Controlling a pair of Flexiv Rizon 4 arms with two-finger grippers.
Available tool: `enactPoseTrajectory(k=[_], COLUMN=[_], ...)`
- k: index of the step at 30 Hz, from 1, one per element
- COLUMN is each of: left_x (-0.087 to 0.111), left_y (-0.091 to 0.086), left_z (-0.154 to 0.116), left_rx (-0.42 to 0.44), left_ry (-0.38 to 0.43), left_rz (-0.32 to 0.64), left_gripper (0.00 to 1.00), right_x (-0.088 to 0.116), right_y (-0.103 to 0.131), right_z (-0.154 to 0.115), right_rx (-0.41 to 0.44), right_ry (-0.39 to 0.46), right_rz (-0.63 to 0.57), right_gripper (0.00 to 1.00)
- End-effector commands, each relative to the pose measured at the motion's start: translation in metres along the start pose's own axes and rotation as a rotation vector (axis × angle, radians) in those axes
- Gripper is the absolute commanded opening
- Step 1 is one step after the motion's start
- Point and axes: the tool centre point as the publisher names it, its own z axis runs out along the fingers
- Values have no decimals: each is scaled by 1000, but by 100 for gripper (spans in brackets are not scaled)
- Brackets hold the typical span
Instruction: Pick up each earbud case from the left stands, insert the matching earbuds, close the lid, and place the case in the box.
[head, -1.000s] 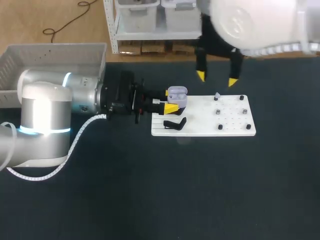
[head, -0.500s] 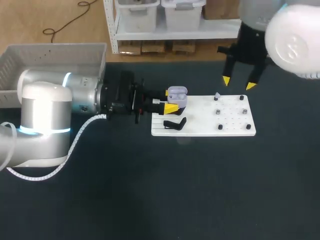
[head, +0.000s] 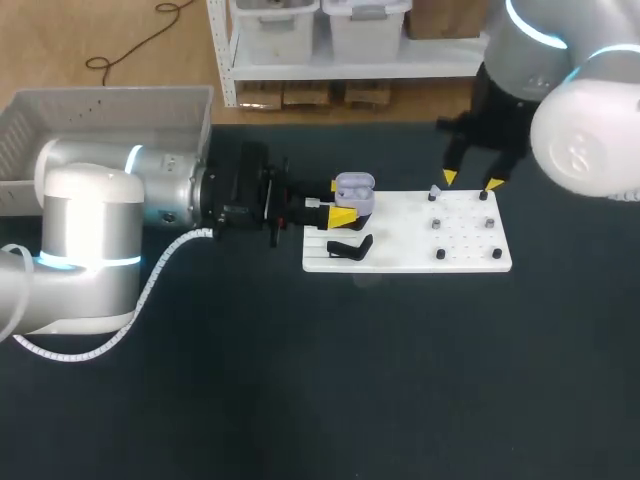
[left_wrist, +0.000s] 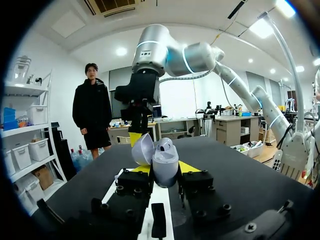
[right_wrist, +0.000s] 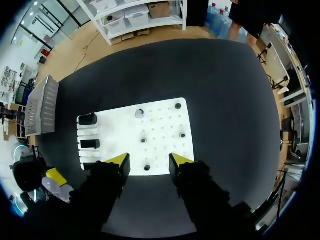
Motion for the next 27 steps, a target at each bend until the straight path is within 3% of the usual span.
enactPoseTrajectory(k=[1, 5, 8, 11, 15, 20, 23, 27], left_x=[0, 0, 0, 0, 0, 0, 0, 0], left_y=[-1, -1, -1, -1, -1, -1, -1, -1], left_z=[0, 0, 0, 0, 0, 0, 0, 0], left_rx=[-4, -4, -4, -4, -4, -4, -4, -4], left_ry=[0, 0, 0, 0, 0, 0, 0, 0], left_rz=[1, 1, 1, 1, 1, 1, 1, 1], left_gripper=[0, 0, 0, 0, 0, 0, 0, 0], right_x=[-20, -29, -33, -37, -43, -47, -48, -48], right_y=[11, 15, 18, 21, 25, 27, 27, 27], right_z=[22, 33, 39, 46, 53, 57, 61, 67], right_rx=[25, 23, 7, -19, -29, -42, -48, -54], right_ry=[21, 12, 15, 33, 36, 32, 34, 35], right_rz=[-7, -1, 7, 20, 33, 47, 55, 64], right_gripper=[51, 51, 57, 73, 76, 65, 49, 48])
